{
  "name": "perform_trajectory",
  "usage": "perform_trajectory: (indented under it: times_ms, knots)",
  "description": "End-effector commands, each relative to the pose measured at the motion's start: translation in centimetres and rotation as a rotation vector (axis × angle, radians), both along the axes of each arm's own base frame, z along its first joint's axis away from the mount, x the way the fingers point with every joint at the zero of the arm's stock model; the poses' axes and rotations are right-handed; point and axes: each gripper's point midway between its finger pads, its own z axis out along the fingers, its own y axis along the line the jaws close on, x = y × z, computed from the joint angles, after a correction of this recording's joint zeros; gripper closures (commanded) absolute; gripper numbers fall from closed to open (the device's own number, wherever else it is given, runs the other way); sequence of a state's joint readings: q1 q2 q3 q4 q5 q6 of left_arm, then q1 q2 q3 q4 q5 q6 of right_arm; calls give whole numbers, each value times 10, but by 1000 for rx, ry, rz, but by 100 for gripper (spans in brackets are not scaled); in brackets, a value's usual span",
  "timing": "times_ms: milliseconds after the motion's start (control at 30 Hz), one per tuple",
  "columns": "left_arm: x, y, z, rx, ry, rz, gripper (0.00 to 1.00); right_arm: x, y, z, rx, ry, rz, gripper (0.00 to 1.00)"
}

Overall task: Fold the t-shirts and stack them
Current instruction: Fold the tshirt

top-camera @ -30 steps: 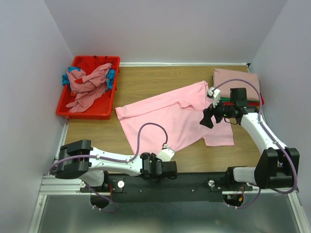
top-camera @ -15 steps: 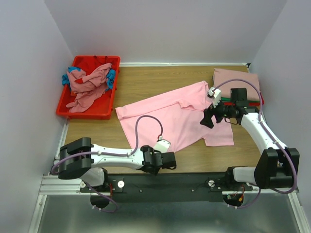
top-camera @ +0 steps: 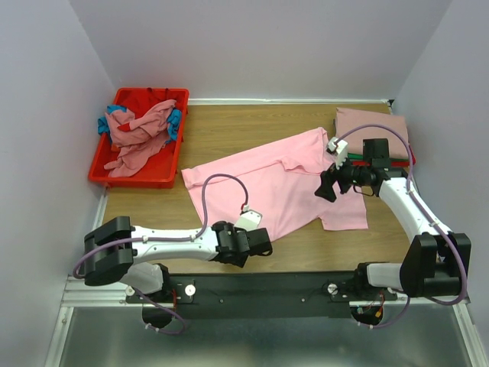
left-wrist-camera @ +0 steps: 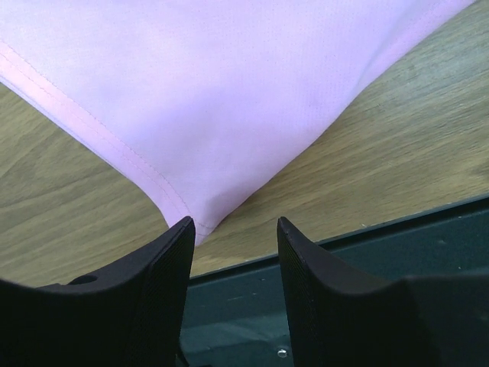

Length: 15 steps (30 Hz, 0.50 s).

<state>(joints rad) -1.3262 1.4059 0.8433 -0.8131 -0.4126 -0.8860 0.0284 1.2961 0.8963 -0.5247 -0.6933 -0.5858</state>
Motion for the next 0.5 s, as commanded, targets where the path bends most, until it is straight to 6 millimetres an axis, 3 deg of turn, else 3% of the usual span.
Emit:
perform_trajectory:
  times_ms: [0, 467]
  knots:
    - [10, 6, 3, 5, -39, 16, 45, -3, -2, -6, -3, 14, 4, 0]
    - [20, 8, -2, 39, -27, 6, 45, -3, -2, -7, -2, 18, 4, 0]
